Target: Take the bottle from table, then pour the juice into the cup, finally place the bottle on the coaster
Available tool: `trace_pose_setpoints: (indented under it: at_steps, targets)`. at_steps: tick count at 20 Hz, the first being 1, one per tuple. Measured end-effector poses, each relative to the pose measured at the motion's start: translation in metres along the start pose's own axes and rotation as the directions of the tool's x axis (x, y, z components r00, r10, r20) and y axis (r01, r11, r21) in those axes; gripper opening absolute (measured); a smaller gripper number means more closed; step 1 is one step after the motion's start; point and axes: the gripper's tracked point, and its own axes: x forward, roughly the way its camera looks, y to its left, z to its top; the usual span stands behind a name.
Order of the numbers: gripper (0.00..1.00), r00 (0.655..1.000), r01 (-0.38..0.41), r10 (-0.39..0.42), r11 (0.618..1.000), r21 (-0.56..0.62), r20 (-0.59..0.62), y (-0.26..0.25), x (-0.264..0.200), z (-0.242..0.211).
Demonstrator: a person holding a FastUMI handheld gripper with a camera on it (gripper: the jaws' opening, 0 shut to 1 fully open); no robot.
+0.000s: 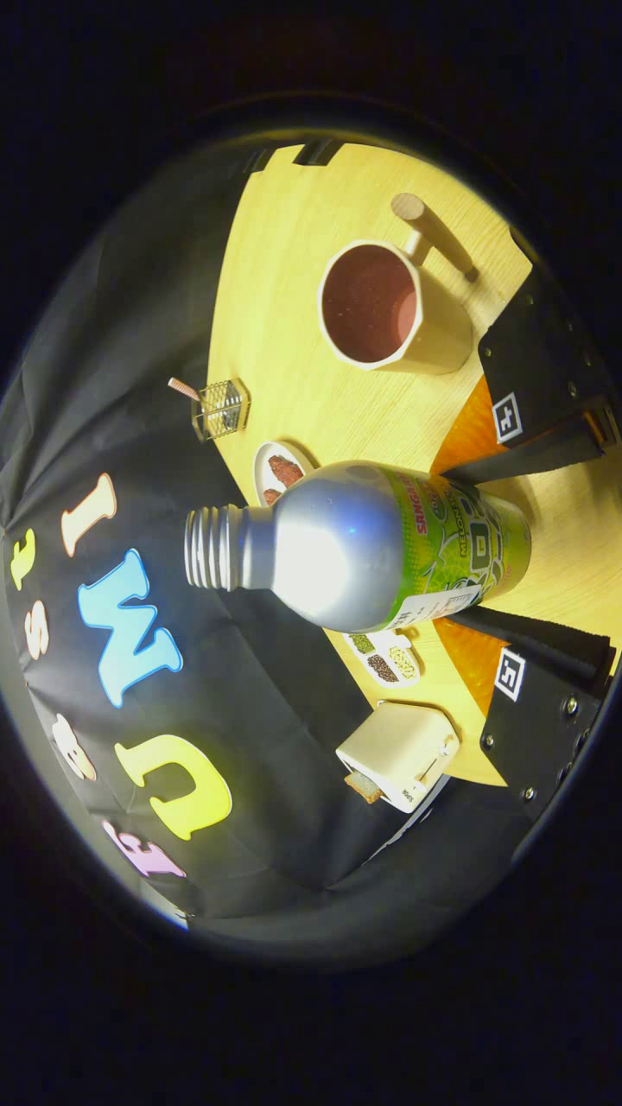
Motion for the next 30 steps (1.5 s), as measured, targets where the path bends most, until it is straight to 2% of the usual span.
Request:
trace_pose_setpoints:
  at_steps: [11, 23, 30]
  targets:
    - [0.72, 0.995, 0.078, -0.07, 0.988, -0.135, 0.066, 0.013, 0.049, 0.004]
    - [0.73, 0.986, 0.153, -0.134, 0.966, -0.207, 0.101, 0.018, 0.1, 0.003]
    - [0.76, 0.984, 0.165, -0.139, 0.951, -0.262, 0.115, 0.024, 0.102, 0.002]
